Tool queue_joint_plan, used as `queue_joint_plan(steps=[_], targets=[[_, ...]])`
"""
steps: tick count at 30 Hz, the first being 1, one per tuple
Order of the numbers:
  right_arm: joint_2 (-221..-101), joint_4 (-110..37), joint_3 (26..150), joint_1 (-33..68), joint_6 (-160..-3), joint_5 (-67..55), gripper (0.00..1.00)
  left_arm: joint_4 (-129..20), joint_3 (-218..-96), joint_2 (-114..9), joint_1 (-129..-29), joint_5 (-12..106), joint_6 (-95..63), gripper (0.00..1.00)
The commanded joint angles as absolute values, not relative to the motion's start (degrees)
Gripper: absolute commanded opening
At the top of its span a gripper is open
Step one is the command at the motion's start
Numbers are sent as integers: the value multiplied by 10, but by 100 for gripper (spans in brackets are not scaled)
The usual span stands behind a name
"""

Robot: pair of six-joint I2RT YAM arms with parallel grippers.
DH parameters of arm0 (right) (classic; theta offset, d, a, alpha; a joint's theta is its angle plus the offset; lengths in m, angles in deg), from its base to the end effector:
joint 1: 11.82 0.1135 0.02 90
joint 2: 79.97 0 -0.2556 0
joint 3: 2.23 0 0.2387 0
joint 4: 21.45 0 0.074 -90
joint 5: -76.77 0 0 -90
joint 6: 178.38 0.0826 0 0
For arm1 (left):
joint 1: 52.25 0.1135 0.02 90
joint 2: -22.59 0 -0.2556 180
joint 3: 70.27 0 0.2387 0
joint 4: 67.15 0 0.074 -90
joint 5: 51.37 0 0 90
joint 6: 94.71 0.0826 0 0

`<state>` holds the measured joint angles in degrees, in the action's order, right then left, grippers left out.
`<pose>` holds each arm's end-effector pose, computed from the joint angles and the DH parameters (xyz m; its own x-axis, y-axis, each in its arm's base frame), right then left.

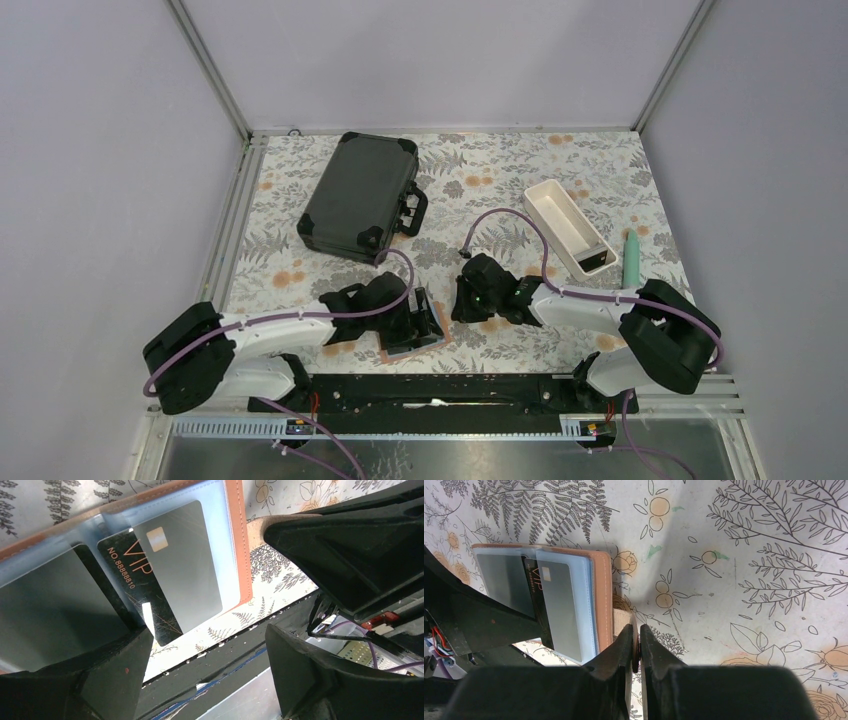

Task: Put the credit cards into the card holder
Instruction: Insert the credit card into the card holder.

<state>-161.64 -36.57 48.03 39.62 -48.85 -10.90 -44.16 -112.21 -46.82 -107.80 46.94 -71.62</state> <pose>0.1809 0.2323 0.1284 -0.8573 -0.0552 -0.5118 -0.3281 0.8247 0.4606 0.1265 -0.2055 0.1226 -0.9696 -0.1957 -0.1471 -0.0609 0.7748 -0.6293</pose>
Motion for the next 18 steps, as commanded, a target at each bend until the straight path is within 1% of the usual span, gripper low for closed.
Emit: queue_joint_plan(steps=[1, 9, 18], targets=[[-1605, -366, 474, 397, -496, -141, 0, -389, -1166, -499, -1083, 458, -694, 87], [-1596, -366, 465, 396, -496, -146, 0, -332, -1239, -538, -1083, 450, -640, 87], [-1589, -366, 462, 396, -497, -147, 0, -324, -1299, -596, -1086, 479, -606, 87]])
